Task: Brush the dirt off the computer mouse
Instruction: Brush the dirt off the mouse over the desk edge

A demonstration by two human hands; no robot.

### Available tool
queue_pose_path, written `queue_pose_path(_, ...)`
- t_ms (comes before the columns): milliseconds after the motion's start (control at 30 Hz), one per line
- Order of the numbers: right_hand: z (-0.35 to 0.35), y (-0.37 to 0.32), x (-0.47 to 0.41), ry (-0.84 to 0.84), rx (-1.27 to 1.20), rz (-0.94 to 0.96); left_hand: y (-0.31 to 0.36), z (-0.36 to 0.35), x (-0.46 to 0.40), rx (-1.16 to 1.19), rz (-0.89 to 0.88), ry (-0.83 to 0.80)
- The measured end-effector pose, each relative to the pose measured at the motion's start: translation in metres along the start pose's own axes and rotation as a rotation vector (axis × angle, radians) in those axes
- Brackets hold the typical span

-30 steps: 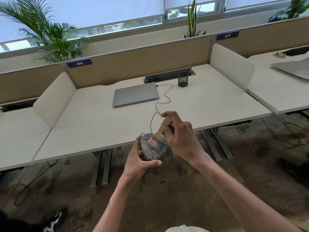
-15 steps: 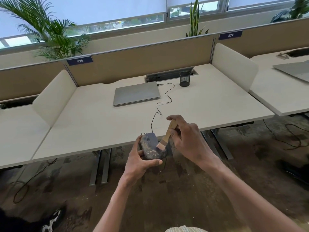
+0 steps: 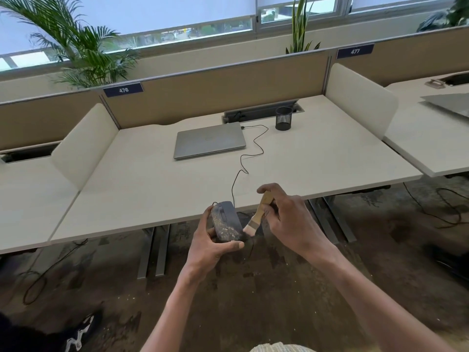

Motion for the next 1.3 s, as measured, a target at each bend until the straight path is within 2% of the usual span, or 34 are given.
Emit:
queue_pose_path(200, 0.01, -0.009, -0.016, 0.147, -0.102, 0.027, 0.002, 0.001, -0.003, -0.006, -0.008, 0.001)
queue_pose_path(500, 0.0, 0.007, 0.003, 0.043, -0.056, -0.025, -0.001, 0.005, -0.002, 0.022, -0.03, 0.008)
queue_pose_path(767, 0.013, 0.027, -0.012, 0.261, -0.252, -0.151, 0.004, -0.003, -0.004, 0.066, -0.04, -0.02)
queue_pose_path(900, 0.0, 0.041, -0.006, 0.208, -0.413, -0.262, 0.003, -0.002, -0.003, 0.069, -0.043, -0.016)
queue_pose_path(1100, -0.003, 0.06, 0.008, 0.051, -0.471, -0.345, 0.0, 0.003, -0.001, 0.07, -0.047, -0.025)
queue_pose_path(1300, 0.001, 0.07, 0.002, 0.25, -0.648, -0.467, 0.009, -0.006, 0.001, 0.059, -0.077, -0.052)
Point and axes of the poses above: each hand's wrist, its own x-axis away from the middle knuckle, its own z-axis out of the back of the hand, y = z × x, the point moved 7 cm from there along -x, towards the middle knuckle, and after that the axes turned 3 degrees about x, right-handed, at the moved point
